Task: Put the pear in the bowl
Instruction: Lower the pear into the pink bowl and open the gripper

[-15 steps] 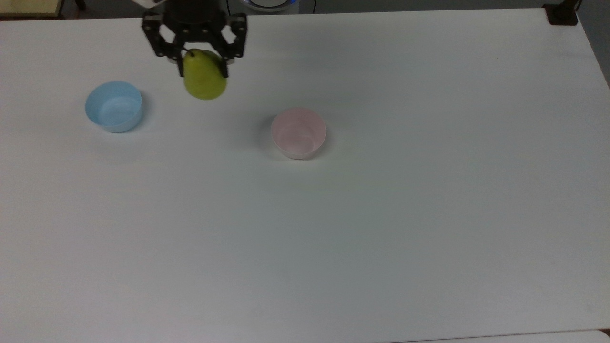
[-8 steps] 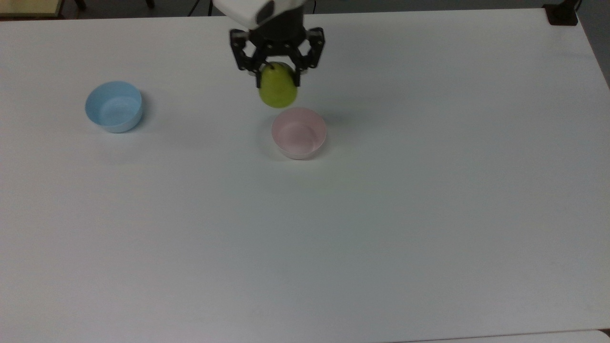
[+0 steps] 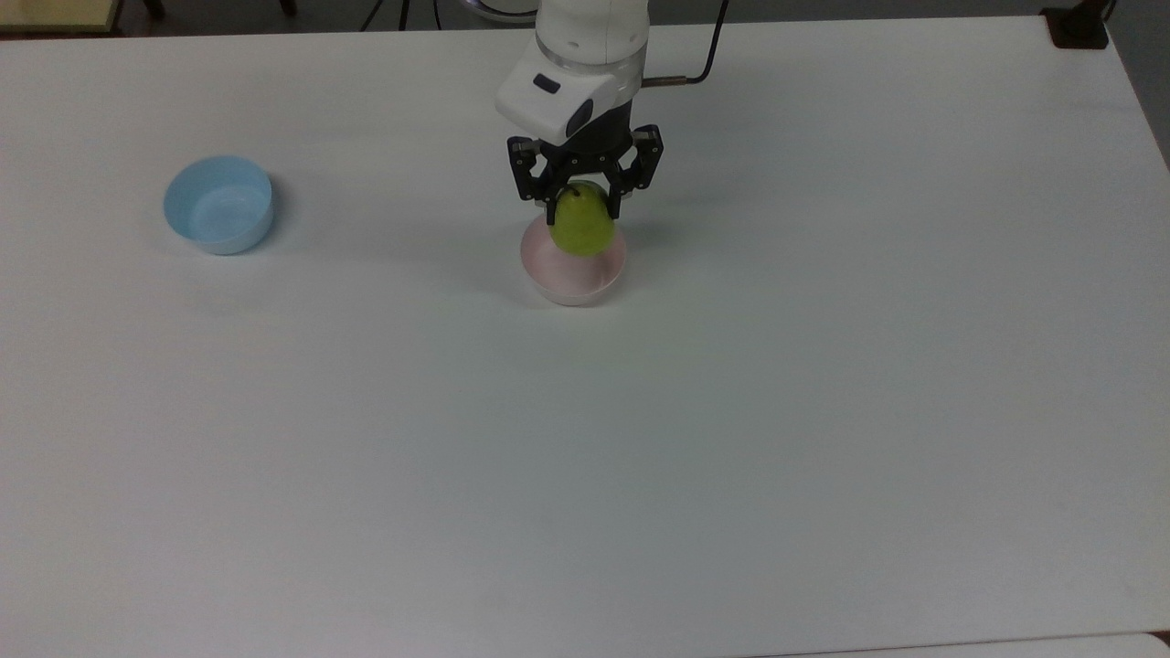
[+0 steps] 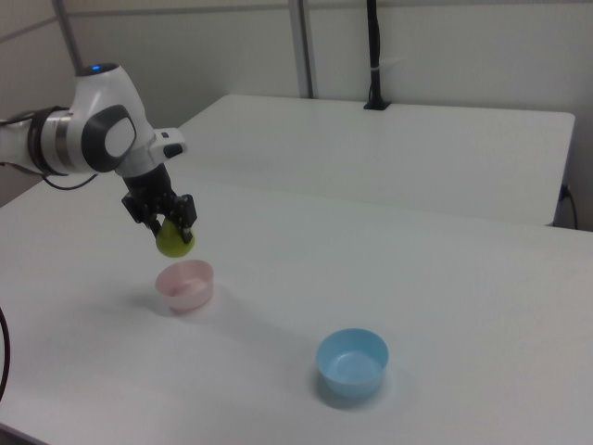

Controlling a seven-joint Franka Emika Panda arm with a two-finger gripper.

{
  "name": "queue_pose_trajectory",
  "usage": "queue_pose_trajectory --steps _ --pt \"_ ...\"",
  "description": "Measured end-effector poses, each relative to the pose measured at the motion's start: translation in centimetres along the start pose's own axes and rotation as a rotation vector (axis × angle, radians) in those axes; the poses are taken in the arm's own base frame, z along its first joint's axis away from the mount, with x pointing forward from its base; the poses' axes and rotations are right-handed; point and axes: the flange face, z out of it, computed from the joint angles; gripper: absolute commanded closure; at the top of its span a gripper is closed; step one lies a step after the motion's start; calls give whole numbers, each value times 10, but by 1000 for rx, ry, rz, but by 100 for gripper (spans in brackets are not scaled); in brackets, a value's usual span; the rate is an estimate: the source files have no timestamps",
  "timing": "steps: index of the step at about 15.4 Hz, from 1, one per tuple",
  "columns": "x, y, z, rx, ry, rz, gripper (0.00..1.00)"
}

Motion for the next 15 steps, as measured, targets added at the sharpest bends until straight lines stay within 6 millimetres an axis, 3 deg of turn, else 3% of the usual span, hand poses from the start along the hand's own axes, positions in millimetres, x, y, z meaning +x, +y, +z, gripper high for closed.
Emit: queue_pose_trajectory --steps 5,6,7,8,9,15 --pt "-7 -4 55 5 -14 -6 95" --pt "-6 -4 65 6 -17 -7 80" --pt "-6 -4 70 6 -22 -7 33" --pt "-6 -4 76 6 -31 -6 9" --pt "-6 -2 78 5 -35 -4 0" --pt "-2 6 69 -2 -48 81 0"
